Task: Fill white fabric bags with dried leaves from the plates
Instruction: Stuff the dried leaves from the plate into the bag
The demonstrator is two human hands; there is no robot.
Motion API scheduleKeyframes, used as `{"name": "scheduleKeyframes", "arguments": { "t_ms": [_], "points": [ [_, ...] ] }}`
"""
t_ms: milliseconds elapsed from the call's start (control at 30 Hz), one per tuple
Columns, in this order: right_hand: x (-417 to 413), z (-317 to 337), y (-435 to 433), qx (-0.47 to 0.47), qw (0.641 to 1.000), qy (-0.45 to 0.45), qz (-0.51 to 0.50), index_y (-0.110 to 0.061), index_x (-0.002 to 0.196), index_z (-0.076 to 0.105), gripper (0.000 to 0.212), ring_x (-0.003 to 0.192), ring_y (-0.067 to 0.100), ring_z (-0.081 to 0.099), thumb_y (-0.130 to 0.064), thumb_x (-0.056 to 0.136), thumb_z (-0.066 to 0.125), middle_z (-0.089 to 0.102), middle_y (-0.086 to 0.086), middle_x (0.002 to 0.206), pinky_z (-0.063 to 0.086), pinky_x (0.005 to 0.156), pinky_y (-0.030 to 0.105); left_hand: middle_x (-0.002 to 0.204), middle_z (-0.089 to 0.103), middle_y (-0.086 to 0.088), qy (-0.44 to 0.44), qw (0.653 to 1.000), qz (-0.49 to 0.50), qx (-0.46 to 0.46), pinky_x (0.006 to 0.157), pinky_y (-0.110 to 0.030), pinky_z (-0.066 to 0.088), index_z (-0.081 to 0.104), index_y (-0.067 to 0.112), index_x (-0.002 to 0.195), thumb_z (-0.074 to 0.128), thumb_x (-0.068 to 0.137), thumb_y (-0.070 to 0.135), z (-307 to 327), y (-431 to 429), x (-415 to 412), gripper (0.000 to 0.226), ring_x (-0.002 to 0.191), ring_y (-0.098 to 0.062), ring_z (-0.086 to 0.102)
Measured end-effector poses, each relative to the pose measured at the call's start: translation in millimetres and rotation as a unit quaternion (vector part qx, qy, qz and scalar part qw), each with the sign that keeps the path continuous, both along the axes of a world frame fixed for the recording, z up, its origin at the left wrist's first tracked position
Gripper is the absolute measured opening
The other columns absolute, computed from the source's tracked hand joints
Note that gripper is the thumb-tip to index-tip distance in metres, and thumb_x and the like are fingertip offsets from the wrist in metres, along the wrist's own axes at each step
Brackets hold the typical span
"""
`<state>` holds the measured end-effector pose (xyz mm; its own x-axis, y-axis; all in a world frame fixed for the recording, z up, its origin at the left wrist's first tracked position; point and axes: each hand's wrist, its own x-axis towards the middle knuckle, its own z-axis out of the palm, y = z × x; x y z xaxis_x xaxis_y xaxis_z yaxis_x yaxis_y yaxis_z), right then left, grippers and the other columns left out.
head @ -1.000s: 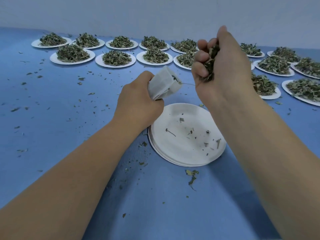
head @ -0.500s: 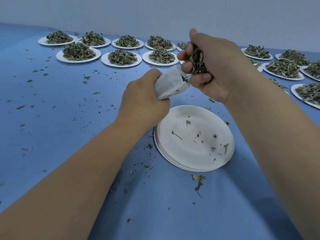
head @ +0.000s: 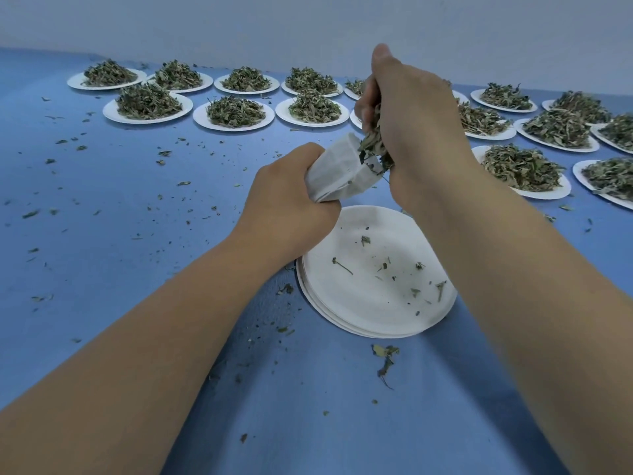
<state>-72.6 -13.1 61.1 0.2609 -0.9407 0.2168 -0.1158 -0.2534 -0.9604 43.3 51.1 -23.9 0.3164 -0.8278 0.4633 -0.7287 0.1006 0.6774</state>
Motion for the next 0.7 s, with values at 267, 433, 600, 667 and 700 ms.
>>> {"name": "scheduleKeyframes", "arguments": {
  "t_ms": [267,433,600,667,700],
  "points": [
    [6.4,-16.9,6.2,-0.025,0.990,-0.134,0.035,-0.011,0.077,0.058,0.036,0.060,0.013,0.053,-0.018,0.108,0.040,0.059,-0.001,0.063,0.044,0.056,0.020,0.061,0.048,0.022,0.036,0.999,0.022,0.026,0.050,-0.013,0.035,0.039,0.031,0.067,0.062,0.077,0.020,1.5,-1.0,-0.6,0.028,0.055,-0.003,0.042],
    [2.4,-25.4,5.9,-0.100,0.984,-0.122,0.081,-0.013,0.100,0.063,0.032,0.084,0.014,0.069,0.003,0.102,0.036,0.073,0.008,0.091,0.054,0.077,0.022,0.067,0.052,0.008,0.075,0.997,0.023,0.020,0.050,-0.018,0.034,0.055,0.018,0.080,0.068,0.078,0.024,1.7,-2.4,-0.5,0.015,0.057,-0.005,0.043],
    [-3.1,-29.4,5.1,-0.109,0.981,-0.096,0.131,-0.011,0.113,0.059,0.052,0.102,0.017,0.072,0.020,0.087,0.027,0.072,0.011,0.109,0.055,0.091,0.025,0.077,0.061,-0.003,0.073,0.997,0.016,0.012,0.055,-0.023,0.039,0.058,0.014,0.085,0.070,0.081,0.026,3.9,-1.2,-3.0,0.018,0.061,-0.011,0.050],
    [-3.9,-29.8,5.1,-0.107,0.980,-0.086,0.143,-0.012,0.114,0.058,0.058,0.103,0.016,0.072,0.022,0.082,0.025,0.072,0.011,0.113,0.053,0.089,0.021,0.072,0.059,0.001,0.067,0.998,0.016,0.015,0.053,-0.021,0.038,0.057,0.015,0.084,0.069,0.081,0.025,3.3,-1.4,-3.2,0.015,0.059,-0.012,0.049],
    [-5.0,-29.2,5.3,-0.109,0.979,-0.080,0.149,-0.012,0.115,0.059,0.058,0.104,0.015,0.072,0.022,0.083,0.025,0.072,0.011,0.114,0.052,0.088,0.019,0.068,0.055,0.004,0.066,0.998,0.017,0.014,0.051,-0.018,0.035,0.055,0.016,0.081,0.069,0.081,0.024,3.0,-1.7,-2.9,0.015,0.056,-0.009,0.046]
  ]
}}
